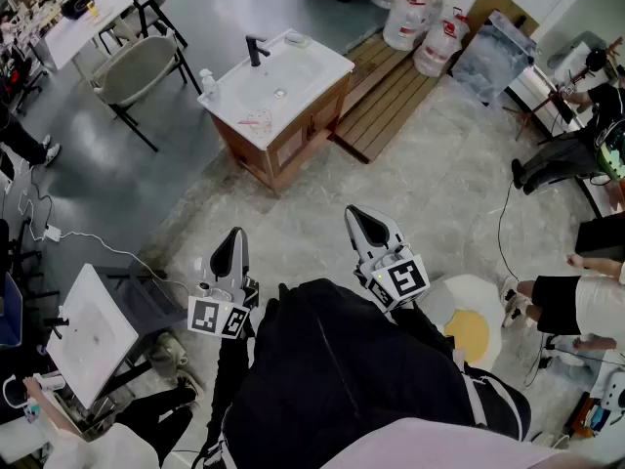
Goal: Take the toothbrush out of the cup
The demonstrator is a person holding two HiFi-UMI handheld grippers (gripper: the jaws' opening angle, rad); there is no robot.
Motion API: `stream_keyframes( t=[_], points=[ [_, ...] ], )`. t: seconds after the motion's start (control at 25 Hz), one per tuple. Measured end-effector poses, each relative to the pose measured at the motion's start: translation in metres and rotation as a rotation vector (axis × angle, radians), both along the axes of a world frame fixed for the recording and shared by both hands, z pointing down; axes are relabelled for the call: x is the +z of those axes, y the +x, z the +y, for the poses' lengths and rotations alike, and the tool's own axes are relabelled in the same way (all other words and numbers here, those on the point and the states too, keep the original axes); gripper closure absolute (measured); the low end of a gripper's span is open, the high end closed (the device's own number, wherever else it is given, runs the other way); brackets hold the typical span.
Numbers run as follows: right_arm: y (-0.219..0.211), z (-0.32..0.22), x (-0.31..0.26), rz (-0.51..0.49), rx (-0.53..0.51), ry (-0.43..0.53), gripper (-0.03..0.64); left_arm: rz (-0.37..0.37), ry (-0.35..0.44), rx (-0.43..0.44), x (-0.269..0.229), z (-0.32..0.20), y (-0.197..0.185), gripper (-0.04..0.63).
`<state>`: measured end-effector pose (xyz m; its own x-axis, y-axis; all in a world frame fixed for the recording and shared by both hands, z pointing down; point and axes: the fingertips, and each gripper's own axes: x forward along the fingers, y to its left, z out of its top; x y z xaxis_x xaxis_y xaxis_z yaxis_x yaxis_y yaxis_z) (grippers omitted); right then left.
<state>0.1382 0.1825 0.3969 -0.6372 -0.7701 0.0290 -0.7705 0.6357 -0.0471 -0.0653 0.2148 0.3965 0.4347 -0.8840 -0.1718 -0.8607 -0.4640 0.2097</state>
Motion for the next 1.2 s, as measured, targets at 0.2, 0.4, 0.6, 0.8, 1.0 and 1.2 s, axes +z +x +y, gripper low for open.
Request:
stream_keyframes(
  t=[0.2, 0.4, 0.6, 0.8, 1.0, 1.2],
  points=[
    [0.001, 0.0, 0.0, -0.004, -0.004, -0.001, 0.618, 0.0, 0.002, 0.001, -0.002, 0.0, 0.003, 0.588],
    [0.001, 0.0, 0.001, -0.003, -0.009, -0.005, 0.618, -0.001, 0.004, 0.003, -0.003, -0.001, 0.005, 0.588],
    [0.0, 0.0, 0.0, 0.0, -0.014, -0.005, 0.618, -0.055, 0.044, 0.017, -0.007, 0.001, 0.011, 0.58],
    [0.001, -0.003, 0.001, 0.001, -0.024, -0.008, 0.618, -0.087, 0.066, 0.021, -0.011, -0.004, 0.018, 0.382],
    [0.006, -0.003, 0.005, -0.006, -0.04, -0.026, 0.618, -0.069, 0.067, 0.016, -0.011, -0.006, 0.019, 0.36],
    [0.013, -0.006, 0.019, 0.001, -0.084, -0.052, 0.618, -0.073, 0.067, -0.045, -0.005, -0.012, 0.017, 0.36]
  ],
)
